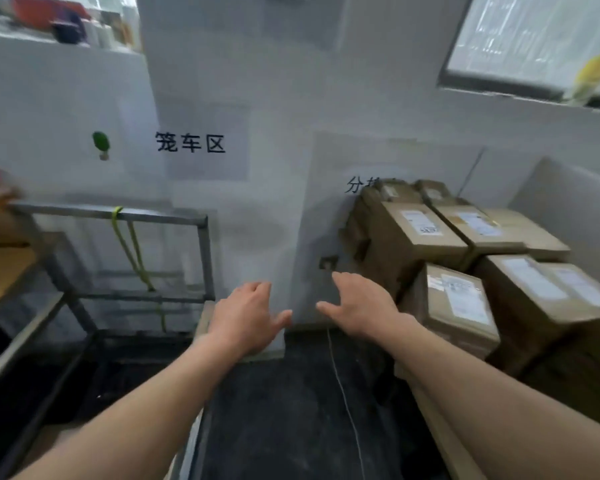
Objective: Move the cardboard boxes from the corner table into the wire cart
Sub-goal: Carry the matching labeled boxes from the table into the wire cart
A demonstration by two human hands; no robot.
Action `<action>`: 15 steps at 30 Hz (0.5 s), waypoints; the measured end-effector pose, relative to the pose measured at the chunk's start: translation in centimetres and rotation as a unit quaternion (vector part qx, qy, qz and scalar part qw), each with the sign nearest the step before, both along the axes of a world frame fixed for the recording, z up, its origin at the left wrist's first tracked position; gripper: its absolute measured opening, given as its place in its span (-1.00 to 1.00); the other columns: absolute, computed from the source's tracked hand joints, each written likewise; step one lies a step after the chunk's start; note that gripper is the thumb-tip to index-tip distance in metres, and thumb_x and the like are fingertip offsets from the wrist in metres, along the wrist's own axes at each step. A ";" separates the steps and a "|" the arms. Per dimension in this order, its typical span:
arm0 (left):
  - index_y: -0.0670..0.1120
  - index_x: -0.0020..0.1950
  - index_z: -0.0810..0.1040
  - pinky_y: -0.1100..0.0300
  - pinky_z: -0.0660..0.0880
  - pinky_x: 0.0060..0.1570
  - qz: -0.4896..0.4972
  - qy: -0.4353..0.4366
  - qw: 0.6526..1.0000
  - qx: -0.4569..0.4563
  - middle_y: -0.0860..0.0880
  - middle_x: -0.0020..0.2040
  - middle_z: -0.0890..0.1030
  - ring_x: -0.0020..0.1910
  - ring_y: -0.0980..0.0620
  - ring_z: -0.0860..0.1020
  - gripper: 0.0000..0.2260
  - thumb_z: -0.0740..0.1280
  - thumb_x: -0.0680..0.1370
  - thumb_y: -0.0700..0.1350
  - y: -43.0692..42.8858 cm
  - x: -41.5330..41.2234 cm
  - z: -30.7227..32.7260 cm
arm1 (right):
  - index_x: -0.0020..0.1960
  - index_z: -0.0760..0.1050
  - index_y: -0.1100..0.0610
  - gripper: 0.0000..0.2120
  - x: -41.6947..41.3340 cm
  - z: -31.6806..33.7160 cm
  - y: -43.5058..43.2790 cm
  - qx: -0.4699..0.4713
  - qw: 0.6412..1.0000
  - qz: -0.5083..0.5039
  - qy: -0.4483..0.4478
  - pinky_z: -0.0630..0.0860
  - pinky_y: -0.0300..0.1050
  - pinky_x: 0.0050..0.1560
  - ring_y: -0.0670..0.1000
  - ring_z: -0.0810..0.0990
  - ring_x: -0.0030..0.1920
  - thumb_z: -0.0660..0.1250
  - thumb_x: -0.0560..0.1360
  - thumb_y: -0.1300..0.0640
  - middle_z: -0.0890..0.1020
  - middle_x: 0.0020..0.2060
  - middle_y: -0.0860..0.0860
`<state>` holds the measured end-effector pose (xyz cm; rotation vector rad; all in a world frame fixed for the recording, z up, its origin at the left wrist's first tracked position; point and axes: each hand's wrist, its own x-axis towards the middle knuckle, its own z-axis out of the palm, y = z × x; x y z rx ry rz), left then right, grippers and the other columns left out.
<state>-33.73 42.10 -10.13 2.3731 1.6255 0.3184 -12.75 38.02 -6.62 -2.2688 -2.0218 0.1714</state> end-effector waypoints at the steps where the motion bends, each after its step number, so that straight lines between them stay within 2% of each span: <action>1: -0.03 0.43 0.40 -0.01 0.46 0.23 -0.018 0.000 1.000 -0.001 -0.03 0.40 0.49 0.36 -0.10 0.47 -0.36 0.23 0.52 0.37 -0.6 1.8 0.0 | 0.47 0.37 0.09 -0.33 1.7 0.2 -1.5 0.000 1.000 -0.021 -0.001 0.45 0.12 0.34 0.14 0.48 0.37 0.26 0.53 -0.32 0.52 0.37 0.08; 7: -0.04 0.52 0.31 -0.02 0.46 0.25 -0.111 0.005 0.993 -0.027 -0.08 0.43 0.46 0.37 -0.13 0.46 -0.32 0.21 0.54 0.36 -5.7 11.9 -0.4 | 0.15 0.45 0.00 -0.63 10.4 0.7 -10.8 0.005 0.993 -0.118 0.020 0.49 0.01 0.00 0.10 0.57 0.14 0.33 0.53 -0.25 0.59 0.13 0.01; 11: -0.01 0.51 0.31 -0.04 0.50 0.23 -0.162 0.007 0.985 -0.056 -0.06 0.42 0.46 0.33 -0.09 0.49 -0.34 0.20 0.55 0.36 -10.6 17.5 -1.0 | 0.25 0.51 -0.06 -0.62 15.2 0.3 -17.3 0.041 0.986 -0.160 0.033 0.47 -0.12 -0.09 -0.01 0.60 0.06 0.36 0.53 -0.22 0.63 0.14 -0.07; 13: 0.01 0.50 0.33 -0.03 0.52 0.20 -0.187 0.007 0.980 -0.065 -0.04 0.40 0.48 0.30 -0.07 0.51 -0.38 0.21 0.56 0.35 -13.3 19.9 -1.3 | 0.19 0.51 -0.09 -0.68 17.7 -0.2 -20.6 0.040 0.982 -0.180 0.039 0.47 -0.14 -0.11 -0.05 0.59 0.01 0.35 0.53 -0.24 0.64 0.12 -0.10; 14: 0.02 0.48 0.35 -0.01 0.53 0.17 -0.196 0.009 0.978 -0.069 -0.03 0.38 0.50 0.28 -0.05 0.52 -0.40 0.21 0.56 0.35 -14.8 21.1 -1.4 | 0.18 0.50 -0.10 -0.68 19.0 -0.6 -22.3 0.035 0.979 -0.195 0.039 0.50 -0.13 -0.08 -0.04 0.59 0.03 0.34 0.53 -0.25 0.64 0.14 -0.08; 15: 0.03 0.47 0.36 0.02 0.52 0.14 -0.204 0.012 0.976 -0.072 -0.02 0.37 0.51 0.26 -0.04 0.53 -0.41 0.21 0.56 0.35 -16.2 22.2 -1.5 | 0.27 0.50 -0.06 -0.60 20.2 -1.0 -23.9 0.029 0.976 -0.214 0.034 0.52 -0.10 -0.01 -0.01 0.60 0.11 0.33 0.54 -0.26 0.63 0.20 -0.06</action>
